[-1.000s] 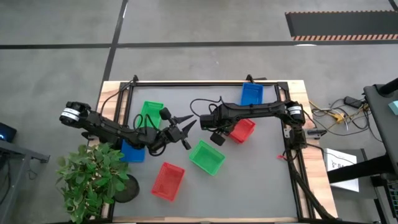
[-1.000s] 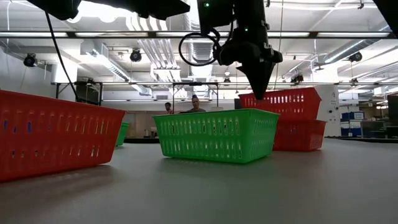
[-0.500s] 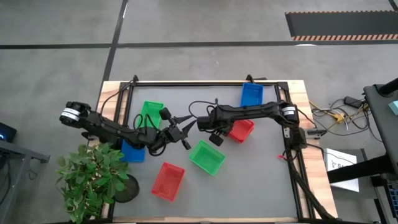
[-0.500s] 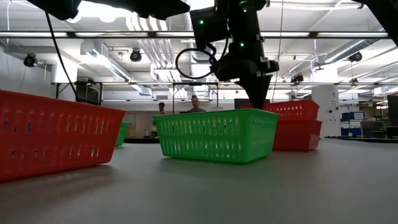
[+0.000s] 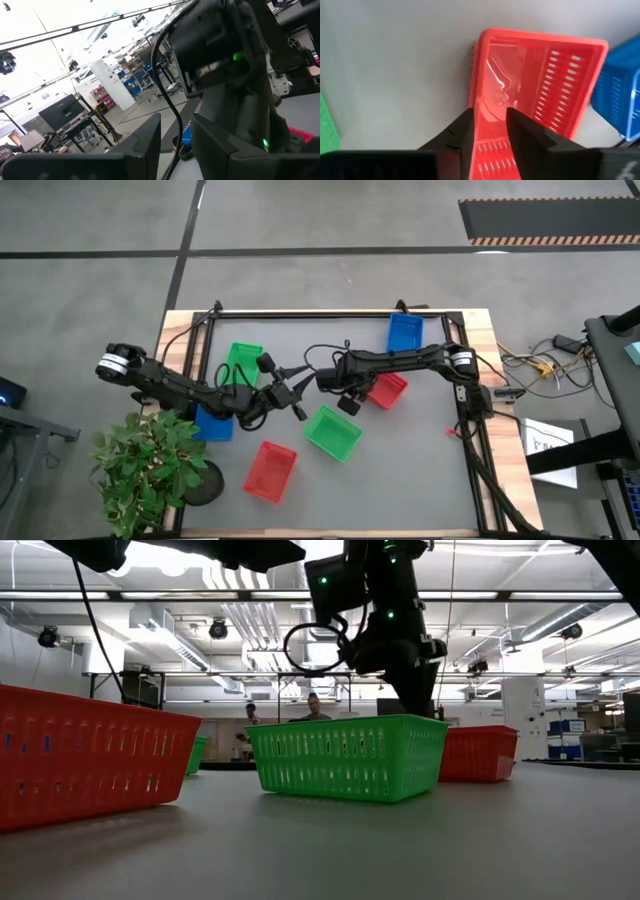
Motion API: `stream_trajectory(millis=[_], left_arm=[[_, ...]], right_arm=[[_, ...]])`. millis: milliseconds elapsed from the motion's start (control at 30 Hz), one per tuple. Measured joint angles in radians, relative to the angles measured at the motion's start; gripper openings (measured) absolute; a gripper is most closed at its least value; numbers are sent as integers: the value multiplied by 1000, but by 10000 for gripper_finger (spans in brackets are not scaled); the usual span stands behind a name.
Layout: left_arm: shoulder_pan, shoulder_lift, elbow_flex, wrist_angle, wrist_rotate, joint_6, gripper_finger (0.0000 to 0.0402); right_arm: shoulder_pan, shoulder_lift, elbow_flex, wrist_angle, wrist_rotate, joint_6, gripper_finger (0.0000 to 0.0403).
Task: Stack baskets by color
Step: Stack the right green basket on the stacked green baskets
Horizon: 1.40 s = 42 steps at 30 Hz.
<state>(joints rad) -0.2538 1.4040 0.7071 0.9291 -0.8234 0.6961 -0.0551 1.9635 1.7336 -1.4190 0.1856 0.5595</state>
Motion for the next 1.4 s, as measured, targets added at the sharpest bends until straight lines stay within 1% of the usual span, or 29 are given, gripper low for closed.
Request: stream_trajectory(millis=[100, 200, 300, 367, 500, 633, 800, 933, 1033, 1133, 1267, 1400], left_arm=[[0, 0, 0, -6, -1, -1, 90], [0, 0, 0, -7, 0, -2, 90], [0, 0, 0, -8, 0, -2, 90], [0, 0, 0, -7, 0, -3, 90], [0, 0, 0, -7, 3, -8, 90], [0, 0, 0, -30, 5, -10, 90], [0, 0, -1, -58, 7, -36, 90], [0, 0, -1, -57, 14, -46, 90], [0, 0, -1, -57, 21, -66, 90], [0, 0, -1, -87, 21, -172, 90], [-4, 13, -1, -135, 23, -389, 90], [-22, 40, 8, -154, 34, -550, 90]], right_arm=[[0, -27, 0, -18, 0, -29, 126], [13, -69, -11, -13, 4, -50, 131], [53, -133, -52, 37, 54, -92, 129], [80, -185, -102, 101, 77, -116, 124], [132, -305, -251, 333, 106, -147, 110], [194, -439, -454, 632, 130, -232, 91], [242, -593, -700, 941, 131, -321, 66], [264, -701, -865, 1148, 129, -403, 50], [271, -773, -967, 1268, 131, -454, 38], [274, -844, -1040, 1341, 130, -488, 29], [278, -933, -1096, 1358, 134, -524, 18], [287, -1003, -1133, 1432, 152, -648, 10]])
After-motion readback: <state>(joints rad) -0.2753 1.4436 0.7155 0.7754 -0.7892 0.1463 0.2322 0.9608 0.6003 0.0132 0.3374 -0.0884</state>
